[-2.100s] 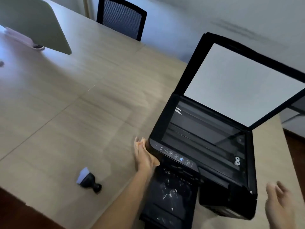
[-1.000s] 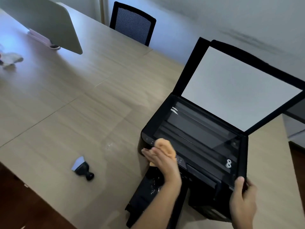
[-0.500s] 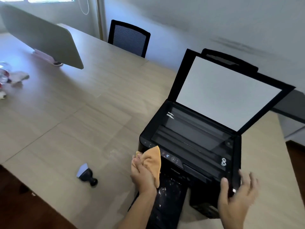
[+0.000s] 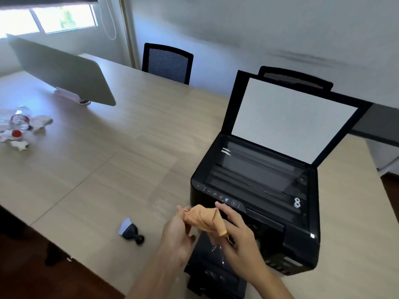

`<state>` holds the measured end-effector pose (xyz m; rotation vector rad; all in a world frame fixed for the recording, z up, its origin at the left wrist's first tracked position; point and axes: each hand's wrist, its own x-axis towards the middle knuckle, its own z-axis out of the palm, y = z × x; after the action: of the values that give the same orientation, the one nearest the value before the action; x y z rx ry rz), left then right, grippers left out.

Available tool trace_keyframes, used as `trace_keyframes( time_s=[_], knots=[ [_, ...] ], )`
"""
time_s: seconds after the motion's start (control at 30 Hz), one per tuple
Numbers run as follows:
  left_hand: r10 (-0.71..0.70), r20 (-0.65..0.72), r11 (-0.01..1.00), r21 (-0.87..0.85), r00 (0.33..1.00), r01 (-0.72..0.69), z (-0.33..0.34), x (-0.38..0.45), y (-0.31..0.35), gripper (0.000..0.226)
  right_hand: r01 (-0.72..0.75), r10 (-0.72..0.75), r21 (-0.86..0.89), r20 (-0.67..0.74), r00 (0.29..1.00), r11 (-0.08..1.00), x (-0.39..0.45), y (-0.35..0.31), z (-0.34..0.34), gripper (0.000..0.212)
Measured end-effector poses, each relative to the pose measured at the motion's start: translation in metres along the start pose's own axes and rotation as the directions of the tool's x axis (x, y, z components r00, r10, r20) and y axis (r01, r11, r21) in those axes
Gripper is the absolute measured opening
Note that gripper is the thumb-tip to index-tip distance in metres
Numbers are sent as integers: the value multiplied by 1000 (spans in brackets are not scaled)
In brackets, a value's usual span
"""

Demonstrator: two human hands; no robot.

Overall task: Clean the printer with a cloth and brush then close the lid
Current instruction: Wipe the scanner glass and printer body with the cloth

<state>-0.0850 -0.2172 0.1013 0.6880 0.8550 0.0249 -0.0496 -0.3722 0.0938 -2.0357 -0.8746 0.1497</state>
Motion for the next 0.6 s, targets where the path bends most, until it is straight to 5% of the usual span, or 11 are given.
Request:
trace_keyframes(
  time_s=[0.1,0.17,0.23,0.3,0.37,0.47,0.53,0.6],
  knots=[
    [219,-143,919,362,965,-155,-12,-6,3,50,-139,127,153,88,988,978,7,-19,-3,18],
    [453,-53,787,493,890,-371,-22,-7,10,65,-231,207,172,147,967,958,13,-25,-5,10],
    [347,204,773,491,915,-402,-29,-3,19,84,-303,253,216,232,939,928,19,-26,-8,9],
    [55,439,847,455,897,-275,-32,-5,25,70,-320,247,275,270,931,907,24,-29,-7,14],
    [-96,523,853,481,847,-201,-35,-3,22,33,-292,247,285,184,951,913,28,-29,-8,16],
    [-24,485,893,403,874,-199,-40,11,14,25,-299,355,333,-122,927,894,27,-16,-24,12],
    [92,349,940,278,933,-197,-50,29,14,38,-315,426,360,-289,857,878,19,3,-44,10],
    [217,134,952,188,967,-240,-58,48,19,29,-358,469,318,-420,777,878,7,28,-68,9]
  ],
)
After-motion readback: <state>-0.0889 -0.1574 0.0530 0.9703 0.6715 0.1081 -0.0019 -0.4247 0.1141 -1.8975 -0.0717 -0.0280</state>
